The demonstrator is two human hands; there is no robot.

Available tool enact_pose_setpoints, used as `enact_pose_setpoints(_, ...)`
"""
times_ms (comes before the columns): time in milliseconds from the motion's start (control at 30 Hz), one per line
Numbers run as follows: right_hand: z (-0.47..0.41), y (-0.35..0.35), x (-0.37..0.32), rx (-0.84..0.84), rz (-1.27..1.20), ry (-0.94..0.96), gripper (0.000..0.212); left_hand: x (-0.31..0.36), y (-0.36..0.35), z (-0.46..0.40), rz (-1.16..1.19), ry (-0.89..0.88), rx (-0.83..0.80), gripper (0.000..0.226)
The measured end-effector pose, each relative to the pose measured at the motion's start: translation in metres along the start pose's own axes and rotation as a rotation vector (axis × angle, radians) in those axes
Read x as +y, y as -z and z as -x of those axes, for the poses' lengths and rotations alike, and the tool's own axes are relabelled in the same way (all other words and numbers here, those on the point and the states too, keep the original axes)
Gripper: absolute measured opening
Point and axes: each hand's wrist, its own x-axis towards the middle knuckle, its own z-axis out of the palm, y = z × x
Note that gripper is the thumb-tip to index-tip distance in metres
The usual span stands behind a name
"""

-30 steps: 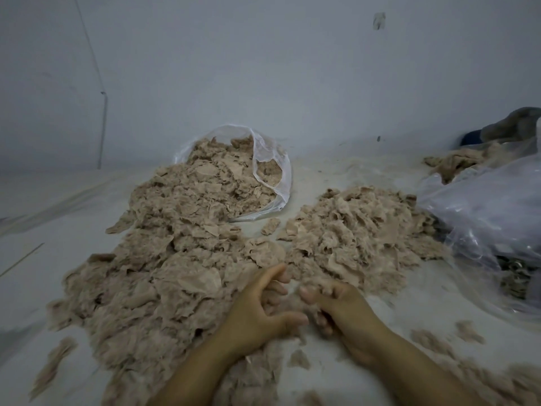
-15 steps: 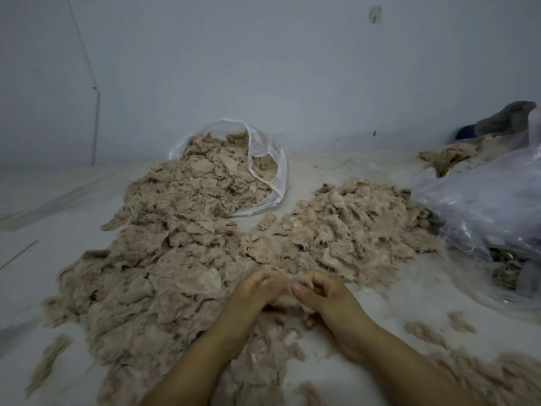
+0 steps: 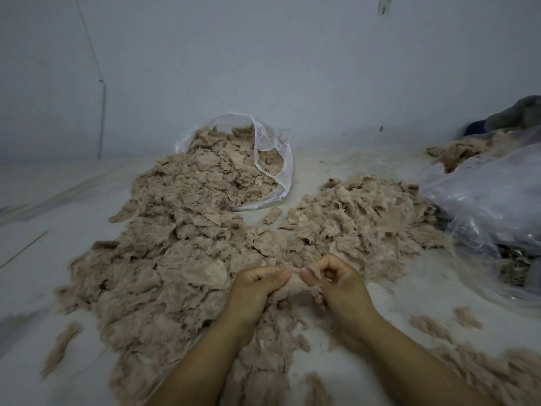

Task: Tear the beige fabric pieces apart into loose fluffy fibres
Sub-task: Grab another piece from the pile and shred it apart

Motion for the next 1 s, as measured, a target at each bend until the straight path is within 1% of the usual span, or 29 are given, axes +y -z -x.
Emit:
enact_pose_setpoints(100, -0.002, 0.001, 0.001, -0.005, 0.027, 0.022, 0.025, -0.003, -0.003, -0.001, 0.009, 0.009, 0.028, 0.019)
enact_pose_setpoints(167, -0.004, 0.004, -0.001, 0.03, 0.024, 0.047, 0.026, -0.003, -0.003, -0.002, 0.016, 0.01, 0.069, 0.018)
enact_pose_setpoints(267, -0.007, 0.022, -0.005, 0.152, 0.001, 0.058, 0.029, 0.001, 0.013, -0.006, 0.079, 0.017, 0.258, 0.015)
enact_pose_setpoints(300, -0.006, 0.026, -0.006, 0.138, 0.026, 0.049, 0.03, 0.003, 0.018, -0.007, 0.066, 0.011, 0.294, 0.014)
enact_pose_setpoints(367, -0.001, 0.025, -0.009, -0.033, 0.114, -0.031, 0.038, 0.005, 0.017, -0.004, 0.007, -0.031, 0.257, 0.015)
enact_pose_setpoints(400, 0.002, 0.02, -0.009, -0.127, 0.151, -0.096, 0.044, 0.006, 0.012, -0.003, -0.026, -0.064, 0.211, 0.017)
enact_pose_setpoints(433, 0.003, 0.015, -0.008, -0.185, 0.166, -0.144, 0.047, 0.006, 0.006, -0.001, -0.063, -0.096, 0.159, 0.017)
enact_pose_setpoints(500, 0.005, 0.005, -0.006, -0.215, 0.124, -0.171, 0.039, 0.005, -0.003, 0.004, -0.168, -0.139, 0.074, 0.014)
enact_pose_setpoints(567, 0.006, 0.002, -0.006, -0.21, 0.074, -0.15, 0.021, 0.004, -0.003, 0.004, -0.26, -0.153, 0.041, 0.011)
enact_pose_setpoints(600, 0.006, 0.002, -0.005, -0.21, 0.069, -0.139, 0.016, 0.003, -0.001, 0.002, -0.255, -0.144, 0.042, 0.012)
enact_pose_setpoints(767, 0.0, 0.012, -0.003, -0.195, 0.09, -0.139, 0.011, 0.001, 0.0, -0.001, -0.09, -0.063, 0.109, 0.015)
enact_pose_setpoints(867, -0.001, 0.026, -0.003, -0.291, 0.246, -0.098, 0.014, 0.003, 0.006, -0.005, 0.029, -0.039, 0.247, 0.019)
enact_pose_setpoints(933, 0.0, 0.034, -0.007, -0.398, 0.336, -0.06, 0.026, 0.006, 0.014, -0.006, 0.051, -0.051, 0.321, 0.02)
enact_pose_setpoints(1000, 0.0, 0.036, -0.011, -0.443, 0.425, 0.014, 0.028, 0.007, 0.015, -0.004, -0.012, -0.085, 0.258, 0.024)
